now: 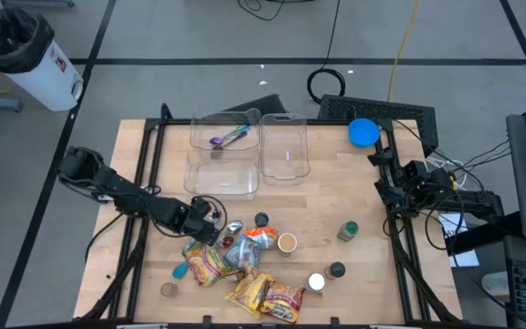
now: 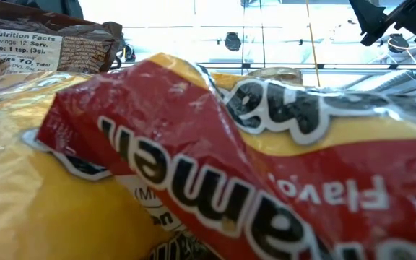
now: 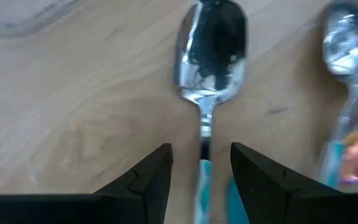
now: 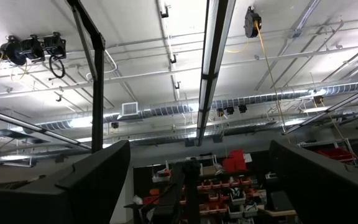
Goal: Pick & Place Food Item
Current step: Put the left green patterned spoon into the top left transparent bin
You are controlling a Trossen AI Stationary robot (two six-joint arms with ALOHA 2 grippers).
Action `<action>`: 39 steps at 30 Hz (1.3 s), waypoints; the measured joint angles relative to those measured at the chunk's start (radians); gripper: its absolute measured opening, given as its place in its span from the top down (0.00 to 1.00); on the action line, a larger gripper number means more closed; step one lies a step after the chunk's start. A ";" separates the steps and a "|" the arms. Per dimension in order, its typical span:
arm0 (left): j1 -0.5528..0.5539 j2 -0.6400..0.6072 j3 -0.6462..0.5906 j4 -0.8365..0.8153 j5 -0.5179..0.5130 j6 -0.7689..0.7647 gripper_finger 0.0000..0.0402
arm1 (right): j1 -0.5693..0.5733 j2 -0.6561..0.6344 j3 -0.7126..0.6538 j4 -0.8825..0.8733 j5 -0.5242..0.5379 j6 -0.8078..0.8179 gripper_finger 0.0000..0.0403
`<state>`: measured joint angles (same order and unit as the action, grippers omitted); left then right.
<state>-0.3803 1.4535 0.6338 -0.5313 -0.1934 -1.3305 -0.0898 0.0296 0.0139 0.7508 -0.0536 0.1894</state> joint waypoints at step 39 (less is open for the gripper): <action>0.011 -0.119 0.201 -0.163 -0.063 0.285 0.98 | 0.000 0.000 0.001 0.000 0.000 0.000 0.06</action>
<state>-0.3689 1.3348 0.8345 -0.6941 -0.2562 -1.0458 -0.0898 0.0293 0.0147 0.7504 -0.0536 0.1894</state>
